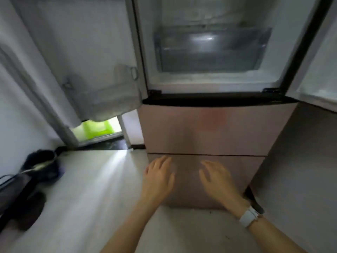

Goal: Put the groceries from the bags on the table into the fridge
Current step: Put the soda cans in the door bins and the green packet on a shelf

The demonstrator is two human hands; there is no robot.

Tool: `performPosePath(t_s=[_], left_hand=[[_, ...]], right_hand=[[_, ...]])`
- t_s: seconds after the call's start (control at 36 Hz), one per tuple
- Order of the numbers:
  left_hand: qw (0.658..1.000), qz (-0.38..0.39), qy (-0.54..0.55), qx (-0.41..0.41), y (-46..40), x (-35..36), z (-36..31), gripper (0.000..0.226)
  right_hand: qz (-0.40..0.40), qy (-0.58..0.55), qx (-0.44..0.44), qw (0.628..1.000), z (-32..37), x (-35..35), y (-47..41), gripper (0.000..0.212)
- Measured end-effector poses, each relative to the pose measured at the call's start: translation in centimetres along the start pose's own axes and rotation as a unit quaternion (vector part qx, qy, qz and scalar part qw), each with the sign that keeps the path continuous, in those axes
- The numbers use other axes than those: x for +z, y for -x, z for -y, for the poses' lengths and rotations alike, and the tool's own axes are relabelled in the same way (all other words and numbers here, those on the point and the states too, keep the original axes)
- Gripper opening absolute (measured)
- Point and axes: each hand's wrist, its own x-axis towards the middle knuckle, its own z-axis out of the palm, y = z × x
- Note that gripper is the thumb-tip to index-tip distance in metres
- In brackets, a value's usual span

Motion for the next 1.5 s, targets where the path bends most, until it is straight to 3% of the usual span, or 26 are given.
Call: performPosePath(t_s=[0.11,0.19,0.39,0.58,0.72,1.0,1.22,1.42,1.5], left_hand=[[0.988,0.031,-0.046,-0.147,11.8,-0.8,5.2,0.049],[0.969,0.028,-0.072,-0.236,19.3,-2.8,7.8,0.047],[0.908,-0.025,-0.106,-0.404,32.6,-8.5,12.0,0.042],[0.832,-0.093,-0.105,-0.537,43.7,-14.0,19.0,0.039],[0.788,-0.119,-0.103,-0.596,50.6,-19.0,25.2,0.04],[0.745,-0.209,-0.089,-0.627,60.2,-30.3,38.5,0.039],[0.767,-0.272,-0.109,-0.57,61.7,-36.7,49.1,0.035],[0.753,-0.273,-0.105,-0.589,61.3,-41.8,60.4,0.037],[0.739,-0.288,-0.066,-0.605,61.2,-42.6,65.8,0.036]], right_hand=[[0.131,-0.019,-0.081,0.988,4.4,6.7,5.1,0.07],[0.188,-0.027,-0.139,0.972,8.1,10.6,8.8,0.075],[0.283,-0.061,-0.259,0.921,18.9,16.7,14.9,0.036],[0.356,-0.043,-0.414,0.837,32.3,23.8,20.2,0.036],[0.393,-0.027,-0.47,0.79,42.9,28.9,24.4,0.036],[0.424,-0.027,-0.51,0.748,62.1,36.4,30.1,0.035],[0.4,-0.04,-0.561,0.724,74.7,41.7,28.9,0.035],[0.374,-0.086,-0.584,0.716,86.6,49.3,26.3,0.034],[0.38,-0.095,-0.602,0.695,91.4,53.0,25.7,0.035]])
